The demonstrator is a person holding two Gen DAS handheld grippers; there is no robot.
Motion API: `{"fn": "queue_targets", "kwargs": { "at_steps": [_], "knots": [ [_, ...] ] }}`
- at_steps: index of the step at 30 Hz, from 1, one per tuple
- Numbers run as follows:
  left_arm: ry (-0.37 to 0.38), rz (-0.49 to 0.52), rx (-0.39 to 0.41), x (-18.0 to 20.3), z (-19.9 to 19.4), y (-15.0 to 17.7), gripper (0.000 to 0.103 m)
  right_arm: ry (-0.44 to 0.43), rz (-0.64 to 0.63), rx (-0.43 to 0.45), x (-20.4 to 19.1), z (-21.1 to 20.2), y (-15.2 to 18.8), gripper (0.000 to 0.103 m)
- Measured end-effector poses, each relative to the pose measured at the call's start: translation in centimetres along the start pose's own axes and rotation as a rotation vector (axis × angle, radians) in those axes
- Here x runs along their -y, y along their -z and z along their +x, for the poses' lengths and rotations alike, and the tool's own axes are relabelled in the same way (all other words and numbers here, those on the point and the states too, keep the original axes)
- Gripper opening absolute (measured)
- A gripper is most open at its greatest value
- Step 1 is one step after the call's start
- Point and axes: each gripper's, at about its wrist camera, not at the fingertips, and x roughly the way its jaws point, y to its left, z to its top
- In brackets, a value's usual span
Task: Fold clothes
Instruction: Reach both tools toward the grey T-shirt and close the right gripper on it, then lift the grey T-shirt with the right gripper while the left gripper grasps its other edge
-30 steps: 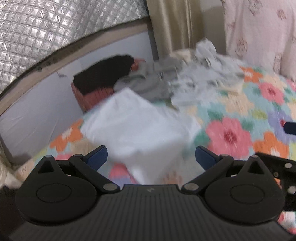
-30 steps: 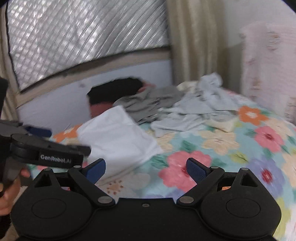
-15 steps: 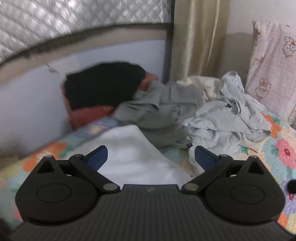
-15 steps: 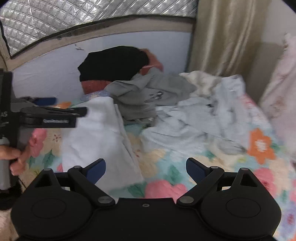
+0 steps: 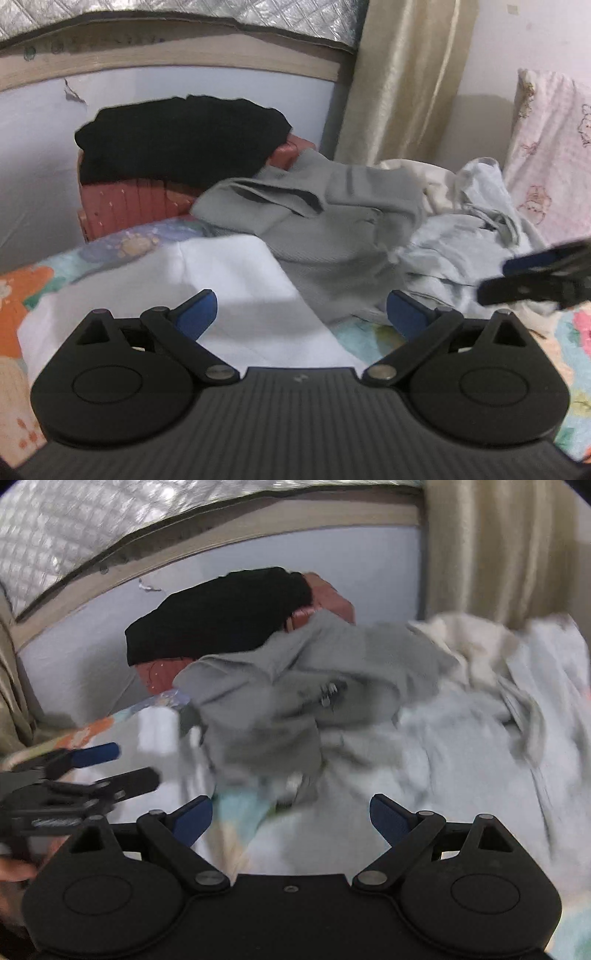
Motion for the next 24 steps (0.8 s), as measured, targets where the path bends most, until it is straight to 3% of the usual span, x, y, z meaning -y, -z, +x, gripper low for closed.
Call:
{"fn": "queue_targets", "kwargs": {
  "at_steps": [4,7,10,11,12,13,14,17,21,24],
  "knots": [
    [0.017,0.019,-0.006,-0.9,1.3,0.4,0.100,0.040,-0.125,-0.002,-0.9,6.2,-1.9,0.095],
    [0.023,-0.030,-0.041,-2.3,2.4,0.8,0.100,0.071,-0.137,0.037,-1.2,10.3,-3.1,0.094],
    [0.072,-0.119,-0.077,-3.9,2.8,1.1,0.100,0.126,-0.118,0.064,-2.0,13.9,-4.2,0.083],
    [0.084,-0.143,-0.078,-4.4,2.7,1.2,0.100,0.113,-0.112,0.057,-2.5,14.4,-4.5,0.064],
    [0.103,-0.175,-0.072,-4.9,2.5,1.1,0.100,0.098,-0.106,0.051,-3.1,15.0,-4.7,0.032],
    [0.125,-0.213,-0.068,-5.5,2.3,1.1,0.100,0.114,-0.117,0.048,-3.8,14.4,-4.9,0.016],
    [0.147,-0.251,-0.063,-5.9,2.1,1.1,0.100,0.132,-0.129,0.045,-4.5,13.7,-5.1,0.009],
    [0.210,-0.314,-0.036,-6.6,1.2,1.0,0.100,0.178,-0.139,0.072,-6.0,10.6,-6.1,0.005],
    [0.218,-0.240,0.022,-4.9,-0.8,0.4,0.100,0.253,-0.113,0.188,-6.5,1.5,-8.4,0.004],
    [0.289,-0.238,0.056,-3.5,-2.1,0.1,0.100,0.333,-0.144,0.223,-7.1,-5.3,-9.5,0.004]
  ]
}}
